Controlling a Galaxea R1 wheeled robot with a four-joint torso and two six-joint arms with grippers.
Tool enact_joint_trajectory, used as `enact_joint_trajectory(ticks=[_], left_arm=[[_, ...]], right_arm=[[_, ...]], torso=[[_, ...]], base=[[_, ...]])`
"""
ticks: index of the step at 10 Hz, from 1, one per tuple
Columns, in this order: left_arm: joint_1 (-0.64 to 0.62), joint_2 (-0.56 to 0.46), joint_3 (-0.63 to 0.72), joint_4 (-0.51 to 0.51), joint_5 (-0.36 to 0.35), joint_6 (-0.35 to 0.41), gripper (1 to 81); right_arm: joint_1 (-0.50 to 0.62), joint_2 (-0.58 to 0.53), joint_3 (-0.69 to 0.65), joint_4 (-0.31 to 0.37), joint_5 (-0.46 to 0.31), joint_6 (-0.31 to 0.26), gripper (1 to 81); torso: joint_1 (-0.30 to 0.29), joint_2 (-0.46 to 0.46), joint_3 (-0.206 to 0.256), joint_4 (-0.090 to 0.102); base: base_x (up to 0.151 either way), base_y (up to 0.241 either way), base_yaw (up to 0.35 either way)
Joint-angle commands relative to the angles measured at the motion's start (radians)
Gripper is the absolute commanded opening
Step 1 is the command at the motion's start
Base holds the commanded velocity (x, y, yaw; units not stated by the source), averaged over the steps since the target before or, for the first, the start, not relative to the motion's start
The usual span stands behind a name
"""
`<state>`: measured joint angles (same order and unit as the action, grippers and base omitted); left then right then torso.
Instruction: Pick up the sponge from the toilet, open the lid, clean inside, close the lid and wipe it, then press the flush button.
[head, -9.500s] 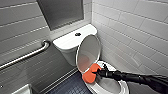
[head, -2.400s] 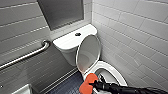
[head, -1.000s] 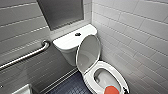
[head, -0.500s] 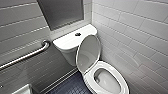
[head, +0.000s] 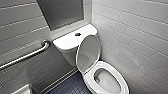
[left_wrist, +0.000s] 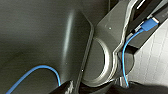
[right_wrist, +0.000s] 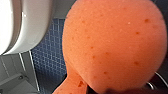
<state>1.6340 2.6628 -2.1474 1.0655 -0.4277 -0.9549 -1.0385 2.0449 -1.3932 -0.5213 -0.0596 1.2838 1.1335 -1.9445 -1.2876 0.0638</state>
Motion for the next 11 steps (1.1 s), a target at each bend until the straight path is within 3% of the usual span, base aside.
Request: enact_joint_trajectory(ticks=[1,3,5,6,7,9,11], left_arm=[[0.023,-0.024,0.015,0.011,0.023,-0.001,81.1],[0.021,-0.024,0.015,0.011,0.023,-0.001,81.1],[0.013,-0.023,0.015,0.011,0.023,-0.001,81.1],[0.013,-0.021,0.015,0.011,0.023,-0.001,81.1],[0.013,-0.021,0.015,0.011,0.023,-0.001,81.1],[0.013,-0.012,-0.012,0.01,0.023,-0.002,81.1],[0.013,-0.001,-0.029,0.008,0.023,-0.004,81.1]], right_arm=[[-0.017,-0.046,-0.022,-0.013,-0.028,-0.004,1.0],[-0.107,-0.015,-0.082,-0.049,-0.023,-0.018,1.0],[-0.203,0.039,-0.194,-0.08,0.076,-0.02,1.0],[-0.24,0.056,-0.243,-0.08,0.14,-0.02,1.0],[-0.266,0.068,-0.269,-0.082,0.19,-0.021,1.0],[-0.308,0.097,-0.314,-0.091,0.236,-0.023,1.0],[-0.341,0.141,-0.381,-0.115,0.271,-0.023,1.0]], torso=[[-0.064,0.1,0.0,0.0],[-0.085,0.132,0.0,0.0],[-0.13,0.204,0.0,0.0],[-0.154,0.242,0.022,-0.022],[-0.178,0.279,0.076,-0.068],[-0.216,0.339,0.126,-0.066],[-0.261,0.409,0.193,-0.083]], base=[[0.0,0.0,0.0],[0.0,0.0,0.0],[0.0,0.0,0.0],[0.0,0.0,0.0],[0.0,0.0,0.0],[0.0,0.0,0.0],[0.0,0.0,0.0]])
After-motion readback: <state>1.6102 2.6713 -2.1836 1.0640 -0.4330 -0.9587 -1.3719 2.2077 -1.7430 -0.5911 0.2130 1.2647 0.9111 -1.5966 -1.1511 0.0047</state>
